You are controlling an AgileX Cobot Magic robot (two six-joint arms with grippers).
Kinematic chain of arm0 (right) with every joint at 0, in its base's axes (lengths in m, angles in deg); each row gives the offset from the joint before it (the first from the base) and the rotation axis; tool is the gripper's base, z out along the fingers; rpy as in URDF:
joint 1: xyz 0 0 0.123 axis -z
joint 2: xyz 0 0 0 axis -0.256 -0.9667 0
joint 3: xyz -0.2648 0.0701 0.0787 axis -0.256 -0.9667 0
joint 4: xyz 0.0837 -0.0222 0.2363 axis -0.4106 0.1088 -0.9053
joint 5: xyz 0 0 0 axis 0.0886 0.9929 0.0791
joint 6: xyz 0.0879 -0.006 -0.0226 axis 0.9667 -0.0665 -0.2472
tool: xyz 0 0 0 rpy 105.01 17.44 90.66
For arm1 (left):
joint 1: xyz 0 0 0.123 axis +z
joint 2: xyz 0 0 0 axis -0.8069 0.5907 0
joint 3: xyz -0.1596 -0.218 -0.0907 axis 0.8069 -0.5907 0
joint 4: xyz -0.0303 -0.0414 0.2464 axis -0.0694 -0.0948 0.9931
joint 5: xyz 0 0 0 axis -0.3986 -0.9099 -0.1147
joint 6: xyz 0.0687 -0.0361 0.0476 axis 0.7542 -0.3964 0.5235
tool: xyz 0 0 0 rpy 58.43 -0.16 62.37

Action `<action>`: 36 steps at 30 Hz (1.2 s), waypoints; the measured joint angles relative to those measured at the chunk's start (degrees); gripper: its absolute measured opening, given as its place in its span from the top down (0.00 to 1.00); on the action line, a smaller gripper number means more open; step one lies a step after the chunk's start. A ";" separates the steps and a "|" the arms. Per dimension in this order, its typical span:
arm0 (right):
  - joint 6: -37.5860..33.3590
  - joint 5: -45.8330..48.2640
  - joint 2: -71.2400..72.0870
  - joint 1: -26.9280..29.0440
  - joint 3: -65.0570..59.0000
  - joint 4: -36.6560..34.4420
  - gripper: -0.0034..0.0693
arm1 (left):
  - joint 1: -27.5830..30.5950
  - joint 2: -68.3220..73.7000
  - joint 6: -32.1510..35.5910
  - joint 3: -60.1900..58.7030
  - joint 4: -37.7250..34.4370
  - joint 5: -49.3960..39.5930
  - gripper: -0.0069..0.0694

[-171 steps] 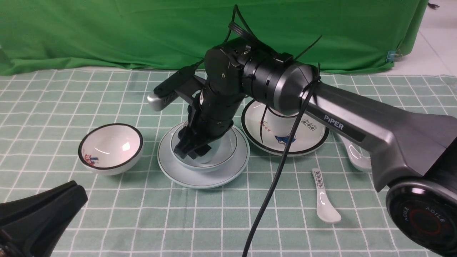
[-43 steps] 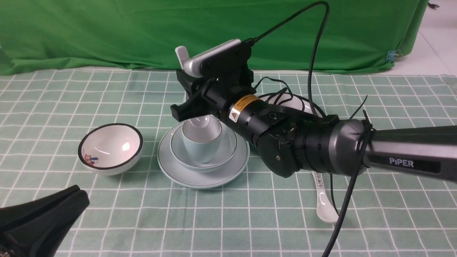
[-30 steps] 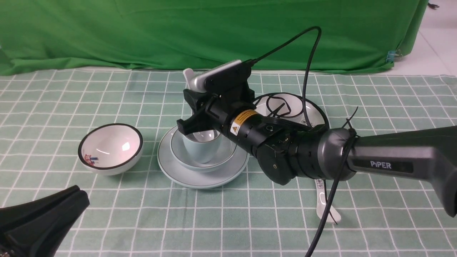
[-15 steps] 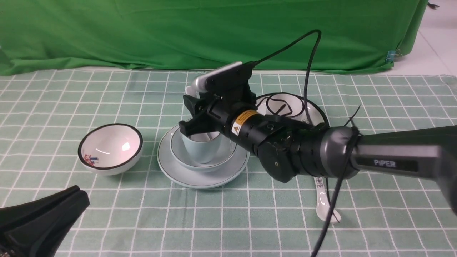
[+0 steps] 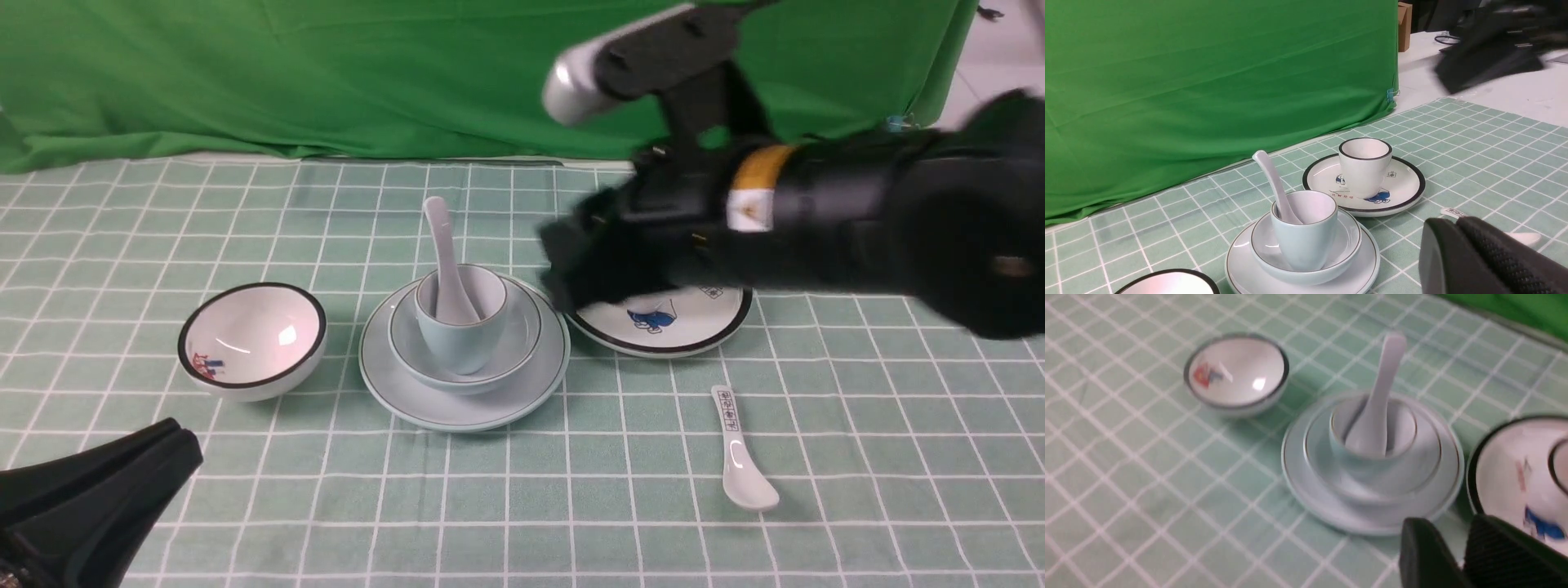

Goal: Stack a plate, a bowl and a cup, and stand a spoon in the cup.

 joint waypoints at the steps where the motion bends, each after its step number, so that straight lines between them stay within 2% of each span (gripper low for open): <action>1: 0.00 2.69 1.74 0.00 -0.79 0.00 0.76 | 0.00 0.00 0.00 0.00 0.00 0.00 0.89; 4: 0.05 11.42 6.74 0.00 -2.82 0.00 0.81 | 0.00 0.00 0.00 0.00 0.00 0.00 0.89; 8: 0.05 16.29 10.37 0.00 -3.29 0.00 0.82 | 0.00 0.00 0.00 0.00 0.00 0.00 0.89; 16: 0.05 15.49 13.30 0.00 -3.29 0.00 0.80 | 0.00 0.00 0.00 0.00 0.00 0.00 0.89; 20: -1.81 13.67 15.10 0.85 -4.37 3.97 0.84 | 0.00 0.00 0.00 0.00 0.00 0.00 0.89; 21: -3.26 12.66 17.77 2.45 -6.60 4.70 0.89 | 0.00 0.00 0.00 0.00 0.00 0.00 0.89; 25: -4.29 9.50 25.17 7.95 -14.62 4.45 0.93 | 0.00 0.00 0.00 0.00 0.00 0.00 0.89; 30: -4.51 -3.72 46.92 23.00 -39.97 4.05 0.93 | 0.00 0.00 0.00 0.00 0.00 0.00 0.89; 31: -4.51 -4.24 47.95 23.52 -40.95 4.05 0.93 | 0.00 0.00 0.00 0.00 0.00 0.00 0.89; 32: -4.46 -7.55 56.59 27.52 -49.26 3.99 0.93 | 0.00 0.00 0.00 0.00 0.00 0.00 0.89; 36: -4.20 -9.28 68.08 32.36 -59.83 3.90 0.93 | 0.00 0.00 0.00 0.00 0.00 0.00 0.89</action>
